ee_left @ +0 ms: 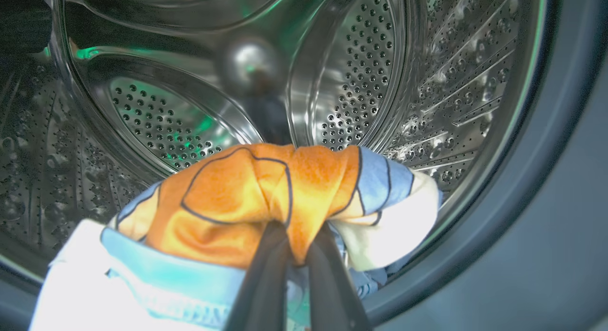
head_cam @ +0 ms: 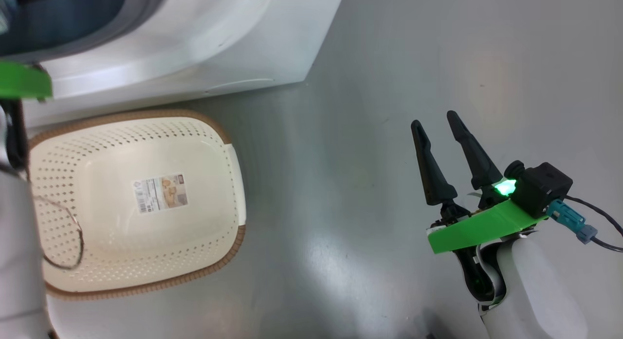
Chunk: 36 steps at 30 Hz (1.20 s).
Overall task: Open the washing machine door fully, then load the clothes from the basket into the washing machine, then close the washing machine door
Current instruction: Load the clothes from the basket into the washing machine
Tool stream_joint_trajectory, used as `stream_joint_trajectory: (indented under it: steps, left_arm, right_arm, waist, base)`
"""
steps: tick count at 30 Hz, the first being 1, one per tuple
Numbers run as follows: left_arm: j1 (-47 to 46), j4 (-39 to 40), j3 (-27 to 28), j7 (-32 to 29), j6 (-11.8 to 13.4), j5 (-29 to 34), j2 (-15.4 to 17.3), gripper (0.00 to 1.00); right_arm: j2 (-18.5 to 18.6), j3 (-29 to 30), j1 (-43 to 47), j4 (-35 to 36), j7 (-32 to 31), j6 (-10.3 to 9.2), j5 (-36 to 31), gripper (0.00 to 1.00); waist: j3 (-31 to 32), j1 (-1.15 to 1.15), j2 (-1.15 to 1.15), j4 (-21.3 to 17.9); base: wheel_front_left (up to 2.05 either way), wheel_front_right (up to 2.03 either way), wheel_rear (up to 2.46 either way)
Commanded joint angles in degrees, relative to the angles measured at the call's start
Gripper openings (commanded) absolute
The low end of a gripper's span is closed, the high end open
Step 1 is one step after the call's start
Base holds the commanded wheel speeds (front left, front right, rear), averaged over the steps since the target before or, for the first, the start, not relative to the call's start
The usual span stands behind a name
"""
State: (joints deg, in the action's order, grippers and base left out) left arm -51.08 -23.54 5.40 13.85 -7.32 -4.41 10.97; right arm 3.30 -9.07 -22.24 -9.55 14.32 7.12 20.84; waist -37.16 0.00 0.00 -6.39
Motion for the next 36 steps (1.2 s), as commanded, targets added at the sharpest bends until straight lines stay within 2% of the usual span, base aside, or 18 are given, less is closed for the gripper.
stream_joint_trajectory:
  steps: [1, 9, 18, 36]
  left_arm:
    - [-2.0, 0.01, 0.68, -0.4, -0.16, 0.63, 3.07, 0.0]
    - [-12.14, -8.57, -1.22, -2.95, -0.16, -3.99, 4.83, 0.0]
    - [-21.45, -14.98, -4.01, -1.96, -0.16, -5.71, 8.29, 0.0]
    - [-38.03, -23.26, -12.42, 0.53, -0.16, -8.12, 12.12, 0.0]
  right_arm:
    - [-0.43, -1.5, 1.93, 1.47, 0.68, 0.36, 0.26, 1.0]
    - [-0.43, -1.06, 1.72, 2.32, 0.68, 0.36, 0.81, 1.0]
    - [-0.43, -1.15, 1.48, 2.95, 0.68, 0.36, 0.89, 1.0]
    - [-0.43, -2.85, 1.87, 3.2, 0.68, 0.36, 1.28, 1.0]
  waist:
    - [-0.96, 0.0, 0.0, -0.68]
    - [-4.85, 0.0, 0.0, -1.36]
    - [-9.08, 0.0, 0.0, -1.43]
    - [-11.18, 0.0, 0.0, -3.32]
  base:
    - [0.0, 0.0, 0.0]
    - [0.0, 0.0, 0.0]
    - [0.0, 0.0, 0.0]
    - [0.0, 0.0, 0.0]
